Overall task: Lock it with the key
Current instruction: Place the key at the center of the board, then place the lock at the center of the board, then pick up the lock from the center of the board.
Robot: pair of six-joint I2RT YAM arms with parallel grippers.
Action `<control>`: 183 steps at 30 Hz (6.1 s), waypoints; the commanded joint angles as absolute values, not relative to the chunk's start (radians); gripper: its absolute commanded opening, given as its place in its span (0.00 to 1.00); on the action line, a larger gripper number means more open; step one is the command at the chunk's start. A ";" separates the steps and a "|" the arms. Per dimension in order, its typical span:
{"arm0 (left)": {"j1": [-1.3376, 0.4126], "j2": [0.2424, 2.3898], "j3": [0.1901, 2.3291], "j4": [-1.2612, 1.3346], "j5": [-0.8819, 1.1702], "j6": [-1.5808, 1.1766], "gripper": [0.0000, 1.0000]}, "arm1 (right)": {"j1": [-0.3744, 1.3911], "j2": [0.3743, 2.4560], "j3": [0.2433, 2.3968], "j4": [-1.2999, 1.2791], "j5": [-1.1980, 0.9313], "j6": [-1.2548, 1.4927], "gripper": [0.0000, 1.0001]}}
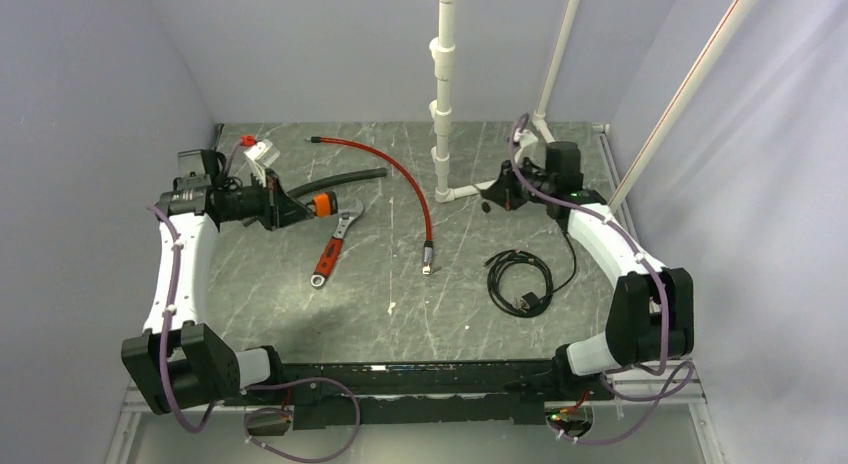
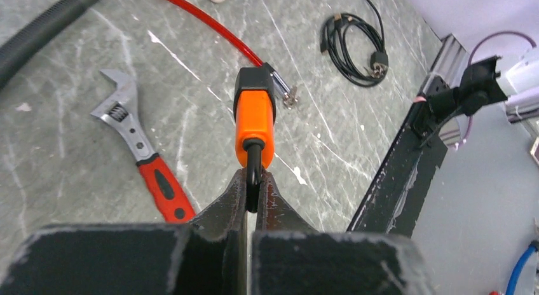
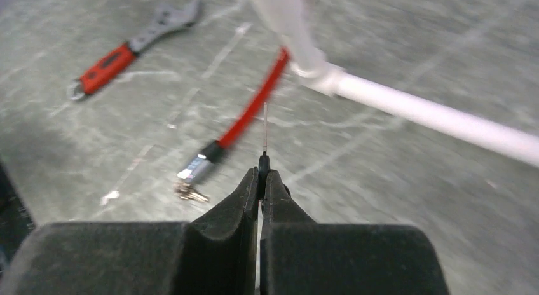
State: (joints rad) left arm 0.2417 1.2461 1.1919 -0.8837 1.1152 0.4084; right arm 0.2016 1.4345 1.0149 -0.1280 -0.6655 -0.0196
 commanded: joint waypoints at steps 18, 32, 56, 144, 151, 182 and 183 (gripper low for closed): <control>-0.092 1.248 1.213 -0.836 1.027 0.471 0.00 | -0.081 1.768 1.179 -0.210 -0.450 -0.316 0.00; -0.176 1.277 1.248 -0.875 1.122 0.402 0.00 | -0.100 1.682 1.209 -0.274 -0.557 -0.343 0.59; -0.431 1.367 1.251 -0.524 1.127 -0.195 0.00 | 0.608 1.078 1.069 -0.369 -0.498 -0.541 0.86; -0.215 1.285 1.324 -0.602 0.693 -0.015 0.99 | 0.138 1.700 1.257 -0.419 -0.282 -0.080 0.80; -0.215 1.243 1.292 -0.597 0.803 0.083 0.99 | 0.018 1.449 1.215 -0.713 -0.484 -0.375 0.82; -0.213 1.207 1.219 -0.553 0.755 0.052 0.99 | -0.378 1.511 0.938 -0.766 -0.288 -0.363 0.63; -0.213 1.208 1.219 -0.551 0.755 0.051 0.99 | -0.376 1.526 0.942 -0.772 -0.298 -0.373 0.63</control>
State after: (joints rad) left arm -0.2173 1.2331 1.2270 -0.5831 0.7540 0.0414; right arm -0.3824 1.4910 0.9165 -0.7837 -0.2882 -0.3729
